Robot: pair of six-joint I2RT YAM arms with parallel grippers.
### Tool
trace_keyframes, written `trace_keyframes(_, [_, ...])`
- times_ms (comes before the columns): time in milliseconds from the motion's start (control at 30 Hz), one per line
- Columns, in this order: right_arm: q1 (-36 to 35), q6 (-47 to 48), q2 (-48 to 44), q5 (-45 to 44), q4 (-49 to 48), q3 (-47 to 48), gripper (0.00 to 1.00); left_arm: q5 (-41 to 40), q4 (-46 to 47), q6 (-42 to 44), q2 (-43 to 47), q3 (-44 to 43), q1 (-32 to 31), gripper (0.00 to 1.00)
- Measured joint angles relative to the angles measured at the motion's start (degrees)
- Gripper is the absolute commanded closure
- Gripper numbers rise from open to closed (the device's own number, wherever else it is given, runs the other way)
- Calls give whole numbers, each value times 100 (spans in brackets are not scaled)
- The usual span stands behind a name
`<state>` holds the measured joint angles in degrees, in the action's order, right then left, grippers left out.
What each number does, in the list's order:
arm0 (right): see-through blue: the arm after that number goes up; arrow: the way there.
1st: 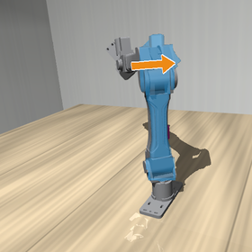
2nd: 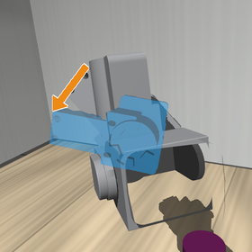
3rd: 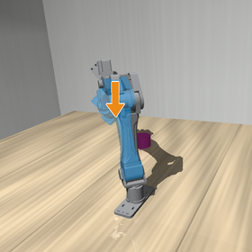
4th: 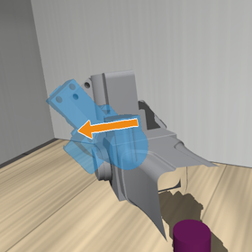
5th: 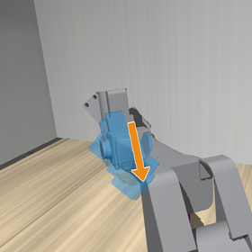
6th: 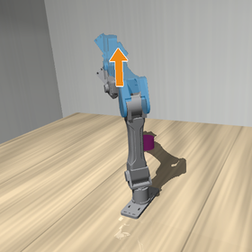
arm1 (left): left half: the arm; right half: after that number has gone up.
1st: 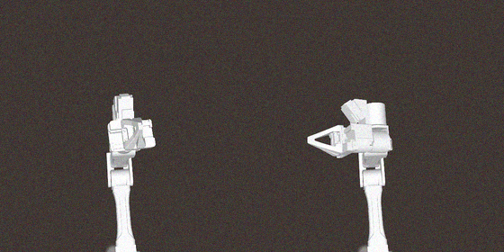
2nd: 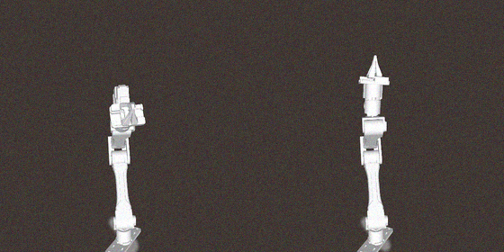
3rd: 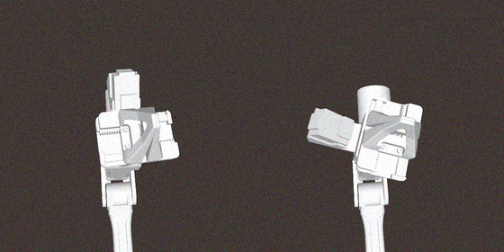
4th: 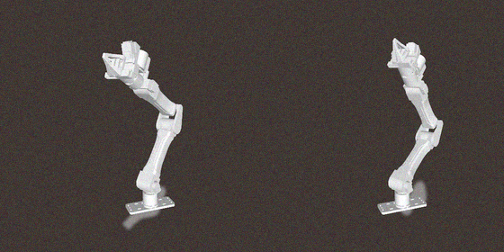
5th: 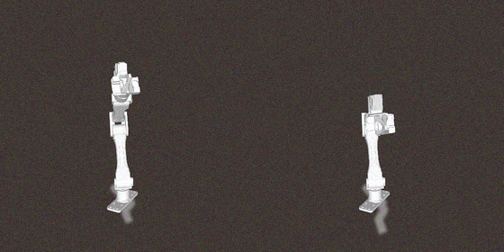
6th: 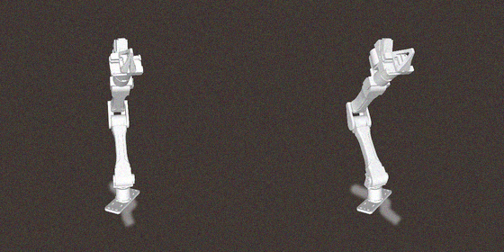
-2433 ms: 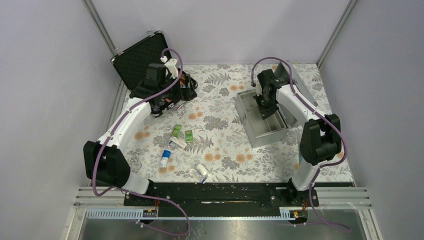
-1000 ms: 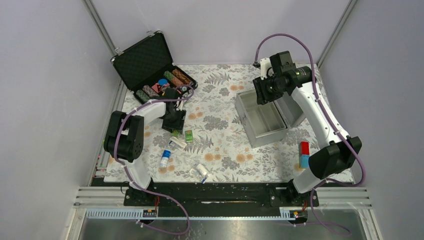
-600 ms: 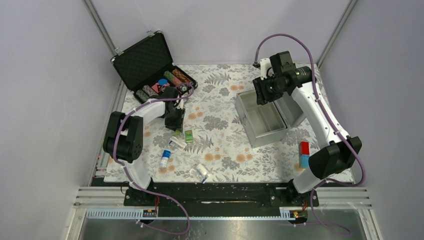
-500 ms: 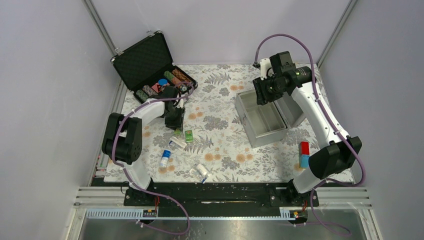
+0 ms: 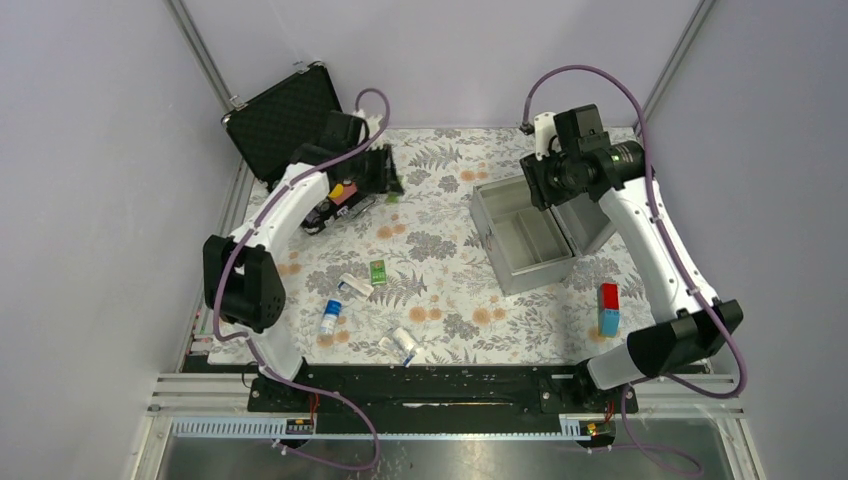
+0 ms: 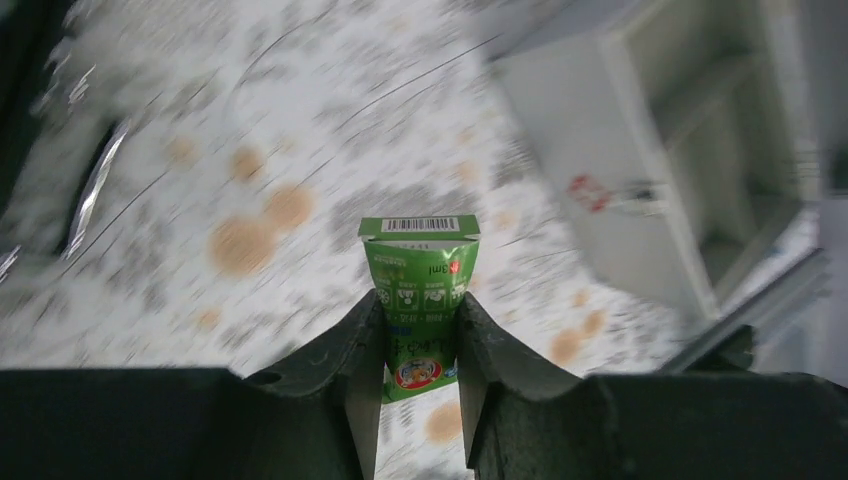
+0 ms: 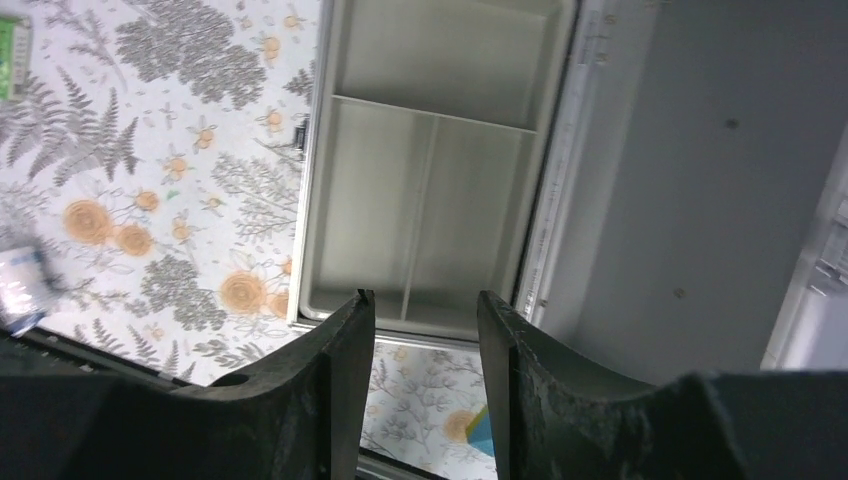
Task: Organize the medicine kit
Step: Pick up the medical item at the center of the board, then place the medical item at the medicine box.
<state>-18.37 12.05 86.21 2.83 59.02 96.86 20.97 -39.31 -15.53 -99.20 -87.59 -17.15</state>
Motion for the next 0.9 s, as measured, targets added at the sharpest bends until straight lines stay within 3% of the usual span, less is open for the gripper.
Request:
trace_keyframes(300, [72,63,-741,-1003,-17,-254,49,990,1390,-1532,-1226,-1486,-1307,71])
trace_keyframes(500, [166,63,-935,-1357,-20,-527,49,1189,2020,-2743,-2074,-1543,-2026,71])
trace_keyframes(667, [188,59,-1134,-1397,-22,-737,49,1099,2181,-3381,-2133,-1360,-2479,70])
trace_keyframes(900, [192,39,-1390,-1386,-129,-1110,49,1043,2400,-3853,-2122,-1023,-2586,40])
